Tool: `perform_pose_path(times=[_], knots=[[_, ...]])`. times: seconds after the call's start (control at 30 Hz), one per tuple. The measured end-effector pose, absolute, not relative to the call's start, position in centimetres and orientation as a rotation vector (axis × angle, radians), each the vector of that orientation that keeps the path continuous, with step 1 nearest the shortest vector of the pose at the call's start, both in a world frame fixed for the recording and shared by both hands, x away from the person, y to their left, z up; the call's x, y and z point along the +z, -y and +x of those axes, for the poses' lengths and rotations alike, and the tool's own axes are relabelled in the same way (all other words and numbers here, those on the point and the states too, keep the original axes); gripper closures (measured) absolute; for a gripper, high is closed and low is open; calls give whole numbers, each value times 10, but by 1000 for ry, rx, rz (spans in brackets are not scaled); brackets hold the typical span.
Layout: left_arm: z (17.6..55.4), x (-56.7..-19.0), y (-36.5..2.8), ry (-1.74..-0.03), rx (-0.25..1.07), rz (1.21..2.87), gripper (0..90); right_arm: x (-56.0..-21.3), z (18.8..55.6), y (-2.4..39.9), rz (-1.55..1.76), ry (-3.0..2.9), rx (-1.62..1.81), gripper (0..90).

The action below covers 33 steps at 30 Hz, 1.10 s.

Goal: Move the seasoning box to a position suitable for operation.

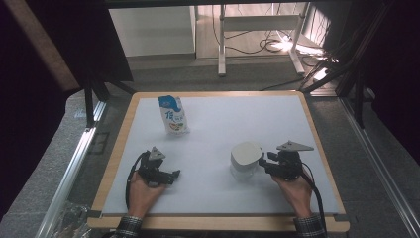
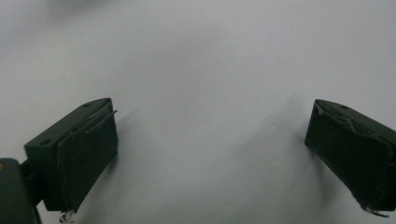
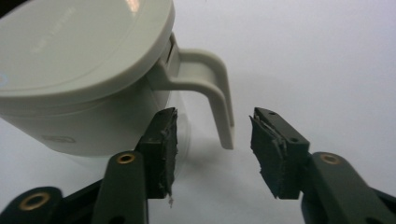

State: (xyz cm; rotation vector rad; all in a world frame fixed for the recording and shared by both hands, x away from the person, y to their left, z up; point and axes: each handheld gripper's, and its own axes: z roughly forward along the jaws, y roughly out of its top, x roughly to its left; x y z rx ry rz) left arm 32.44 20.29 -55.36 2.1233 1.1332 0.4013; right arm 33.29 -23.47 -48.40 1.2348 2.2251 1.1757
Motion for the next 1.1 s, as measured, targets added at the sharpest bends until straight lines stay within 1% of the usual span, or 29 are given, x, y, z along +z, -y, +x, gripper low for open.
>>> perform_pose_path(times=[0.2,0.37,0.47,0.5,0.57,0.6,0.63,0.7,0.77,0.8,0.83,0.87,0.9,0.93,1.1], knots=[[324,-554,-203,-1133,402,2124,24,-473,331,240,1207,-2223,1163,438],[324,-554,-203,-1133,401,2123,24,-467,331,241,1197,-2250,1160,441],[324,-554,-203,-1133,401,2123,24,-459,332,241,1191,-2263,1178,527],[324,-554,-203,-1133,401,2123,24,-459,332,241,1191,-2263,1178,527],[324,-554,-203,-1133,401,2123,24,-456,333,241,1188,-2256,1188,569],[324,-554,-203,-1133,401,2123,24,-452,334,241,1176,-2262,1182,604],[324,-554,-203,-1133,401,2123,24,-452,334,241,1176,-2262,1182,604],[325,-554,-203,-1133,401,2123,24,-448,335,241,1167,-2270,1182,672],[325,-554,-203,-1134,401,2121,24,-444,336,240,1150,-2279,1175,712],[324,-554,-203,-1134,401,2121,24,-442,336,240,1151,-2279,1171,747],[324,-554,-203,-1136,402,2118,24,-438,337,240,1157,-2280,1184,802],[324,-554,-203,-1136,401,2118,24,-436,338,240,1152,-2282,1188,825],[324,-554,-203,-1136,401,2118,24,-436,338,240,1152,-2282,1188,825],[324,-554,-203,-1135,401,2118,24,-432,339,238,1142,-2280,1200,869],[324,-554,-203,-1136,401,2118,24,-427,340,233,1123,-2294,1203,892]])
